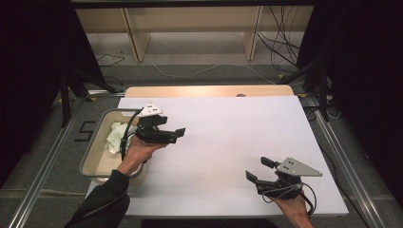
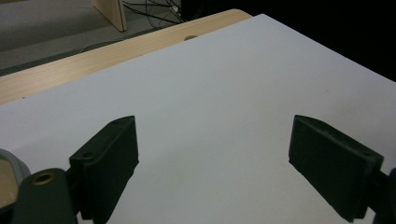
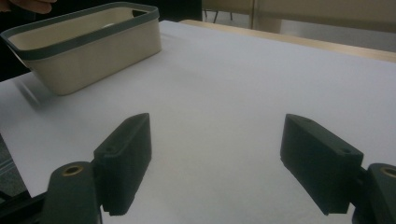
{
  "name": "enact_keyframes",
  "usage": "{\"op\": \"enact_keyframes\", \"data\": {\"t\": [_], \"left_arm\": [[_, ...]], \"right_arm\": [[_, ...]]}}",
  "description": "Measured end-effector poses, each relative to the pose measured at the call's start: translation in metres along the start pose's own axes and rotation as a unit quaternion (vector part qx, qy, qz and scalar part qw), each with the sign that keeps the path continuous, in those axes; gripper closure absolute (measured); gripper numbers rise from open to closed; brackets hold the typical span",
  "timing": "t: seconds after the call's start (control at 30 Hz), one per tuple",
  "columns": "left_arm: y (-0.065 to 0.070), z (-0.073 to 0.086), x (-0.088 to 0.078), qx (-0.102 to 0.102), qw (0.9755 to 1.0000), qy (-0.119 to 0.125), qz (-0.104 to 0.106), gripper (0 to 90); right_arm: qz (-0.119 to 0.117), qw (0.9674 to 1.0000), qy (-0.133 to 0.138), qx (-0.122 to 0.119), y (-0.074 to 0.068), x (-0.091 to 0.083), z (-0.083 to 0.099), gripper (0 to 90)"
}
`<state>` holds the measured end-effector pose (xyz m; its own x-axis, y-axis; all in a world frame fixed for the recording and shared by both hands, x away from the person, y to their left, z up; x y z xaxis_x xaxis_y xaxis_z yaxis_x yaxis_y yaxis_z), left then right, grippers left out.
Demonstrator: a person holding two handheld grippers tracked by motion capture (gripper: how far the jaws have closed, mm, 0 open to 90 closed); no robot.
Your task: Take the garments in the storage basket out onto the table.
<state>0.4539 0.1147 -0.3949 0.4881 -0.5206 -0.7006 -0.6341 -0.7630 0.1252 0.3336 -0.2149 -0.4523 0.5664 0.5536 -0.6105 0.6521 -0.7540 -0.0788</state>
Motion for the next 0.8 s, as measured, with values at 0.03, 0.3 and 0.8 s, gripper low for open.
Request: {"op": "enact_keyframes", "data": {"t": [0.03, 0.3, 0.8], "left_arm": [[-0.001, -0.001, 0.001, -0.001, 1.0000, -0.003, -0.002, 15.2], [-0.013, -0.005, 0.006, -0.008, 0.9999, -0.011, -0.010, 15.2], [-0.045, 0.002, -0.007, -0.034, 0.9989, -0.009, -0.031, 15.3]], "right_arm": [[0.000, 1.0000, 0.000, 0.000, 0.000, 0.000, 0.000, 25.5], [0.003, 1.0000, 0.001, -0.002, 0.001, 0.000, 0.000, 25.6], [0.000, 1.0000, 0.001, -0.008, -0.001, 0.001, 0.000, 25.7]]}}
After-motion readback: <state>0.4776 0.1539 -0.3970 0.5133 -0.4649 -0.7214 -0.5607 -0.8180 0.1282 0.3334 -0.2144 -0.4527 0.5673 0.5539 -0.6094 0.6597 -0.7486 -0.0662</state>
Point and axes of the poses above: each handheld gripper's, and its own axes: x roughly forward along the jaws, z roughly out of its underside, y roughly to its right, the point moved 5 cm from there along x, roughly forward along the jaws, and after that the axes turned 14 degrees about -y, right-handed, at the moved point
